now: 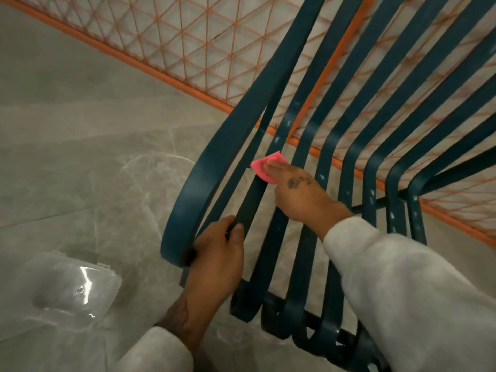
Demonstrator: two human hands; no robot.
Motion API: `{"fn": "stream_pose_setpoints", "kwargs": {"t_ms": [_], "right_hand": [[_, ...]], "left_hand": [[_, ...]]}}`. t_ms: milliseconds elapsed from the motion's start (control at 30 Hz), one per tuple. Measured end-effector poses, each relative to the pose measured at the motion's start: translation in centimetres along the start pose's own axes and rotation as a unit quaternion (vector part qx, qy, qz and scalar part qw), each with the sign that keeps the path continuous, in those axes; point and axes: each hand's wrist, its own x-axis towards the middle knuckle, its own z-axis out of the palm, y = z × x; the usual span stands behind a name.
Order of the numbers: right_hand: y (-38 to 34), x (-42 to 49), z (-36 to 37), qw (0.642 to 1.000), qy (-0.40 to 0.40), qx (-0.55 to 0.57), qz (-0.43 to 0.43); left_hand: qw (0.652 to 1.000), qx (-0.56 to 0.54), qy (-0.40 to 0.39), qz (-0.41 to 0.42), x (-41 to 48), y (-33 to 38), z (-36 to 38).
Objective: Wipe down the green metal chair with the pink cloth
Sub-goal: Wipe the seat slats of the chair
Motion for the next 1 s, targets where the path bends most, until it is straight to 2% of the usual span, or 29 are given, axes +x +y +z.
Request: {"fn": "stream_pose_setpoints", "kwargs": {"t_ms": [100, 167, 267, 300, 333, 433, 467, 567, 600, 700, 767, 867, 1000], "right_hand": [[0.6, 2.6, -3.2, 0.996, -0.024, 0.061, 0.056], [0.5, 3.7, -5.7, 0.993, 0.028, 0.100, 0.063], [1.1, 5.8, -9.1, 0.976, 0.161, 0.142, 0.044], [1.5, 6.5, -9.5, 0.969, 0.174, 0.166, 0.048], [1.8, 7.1, -9.3, 0.970, 0.152, 0.182, 0.054], [2.3, 7.3, -5.4, 0.992, 0.000, 0.115, 0.055], [2.7, 7.1, -3.7, 0.994, -0.011, 0.099, 0.049], [2.4, 4.1, 0.0, 0.988, 0.051, 0.134, 0.049], [1.6, 2.5, 0.7, 0.991, 0.043, 0.127, 0.026], [-0.8, -4.2, 2.0, 0.983, 0.043, 0.083, -0.159], [-1.6, -7.7, 2.9, 0.970, 0.032, 0.089, -0.223], [-0.6, -7.3, 3.1, 0.968, 0.028, 0.083, -0.236], [2.0, -1.0, 1.5, 0.978, 0.043, 0.035, -0.203]], "left_hand": [[1.000, -0.017, -0.017, -0.020, 0.7, 0.5, -0.3], [0.999, -0.014, -0.031, -0.030, 0.8, 0.5, -0.6], [0.998, -0.022, -0.025, -0.043, 1.2, 0.6, -0.6], [0.998, -0.030, -0.024, -0.049, 1.5, 0.6, -0.5], [0.998, -0.036, -0.023, -0.054, 1.6, 0.6, -0.4], [0.997, -0.047, -0.010, -0.063, 1.8, 0.5, -0.2], [0.997, -0.049, -0.007, -0.065, 1.8, 0.6, -0.3], [0.996, -0.056, -0.004, -0.065, 1.6, 1.2, -0.5], [0.996, -0.056, -0.005, -0.066, 1.5, 1.3, -0.6], [0.995, -0.060, -0.018, -0.076, 1.0, 1.7, -0.5], [0.993, -0.077, -0.033, -0.089, 0.6, 2.0, -0.5], [0.991, -0.078, -0.042, -0.105, 0.4, 2.2, -0.6], [0.992, -0.069, -0.050, -0.088, 0.7, 2.4, -0.9]]}}
